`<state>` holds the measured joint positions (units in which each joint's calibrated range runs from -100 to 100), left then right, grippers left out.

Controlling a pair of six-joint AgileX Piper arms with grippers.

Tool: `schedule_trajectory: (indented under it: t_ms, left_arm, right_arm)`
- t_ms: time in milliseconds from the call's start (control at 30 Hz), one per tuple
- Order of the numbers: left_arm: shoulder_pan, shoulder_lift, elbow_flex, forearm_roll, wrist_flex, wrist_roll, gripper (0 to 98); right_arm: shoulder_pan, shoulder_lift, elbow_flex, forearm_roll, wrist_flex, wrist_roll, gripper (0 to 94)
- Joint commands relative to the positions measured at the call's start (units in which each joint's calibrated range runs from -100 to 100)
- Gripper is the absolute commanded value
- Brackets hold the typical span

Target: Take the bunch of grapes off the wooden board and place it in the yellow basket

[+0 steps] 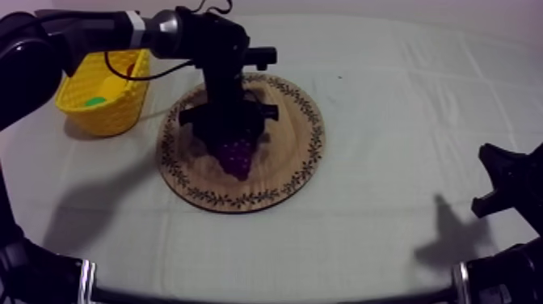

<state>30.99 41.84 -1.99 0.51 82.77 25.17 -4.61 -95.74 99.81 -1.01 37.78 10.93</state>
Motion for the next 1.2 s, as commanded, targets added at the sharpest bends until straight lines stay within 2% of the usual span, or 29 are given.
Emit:
schedule_trajectory:
  t_ms: [0, 267, 533, 867, 1167]
  left_arm:
    - [-0.24, -1.79, 0.6, 0.02, -0.18, -0.35, 44.4]
    - [-2.27, -15.25, 8.78, -0.94, 1.89, -1.99, 39.3]
    - [-7.35, -33.42, 18.93, -1.64, 4.79, -5.53, 41.8]
    - [-19.19, -43.23, 14.14, -6.36, 3.88, -13.16, 43.9]
    - [-25.95, -38.4, 7.93, -9.78, -5.58, -17.13, 42.1]
  right_arm:
    - [0.02, -0.01, -0.03, 0.01, 0.04, -0.01, 0.4]
    - [0.02, -0.01, -0.03, 0.01, 0.04, 0.03, 0.4]
    - [0.02, -0.01, -0.03, 0.01, 0.04, 0.04, 0.4]
    - [0.02, -0.01, -0.03, 0.01, 0.04, 0.04, 0.4]
    - [0.02, -0.01, -0.03, 0.01, 0.04, 0.01, 0.4]
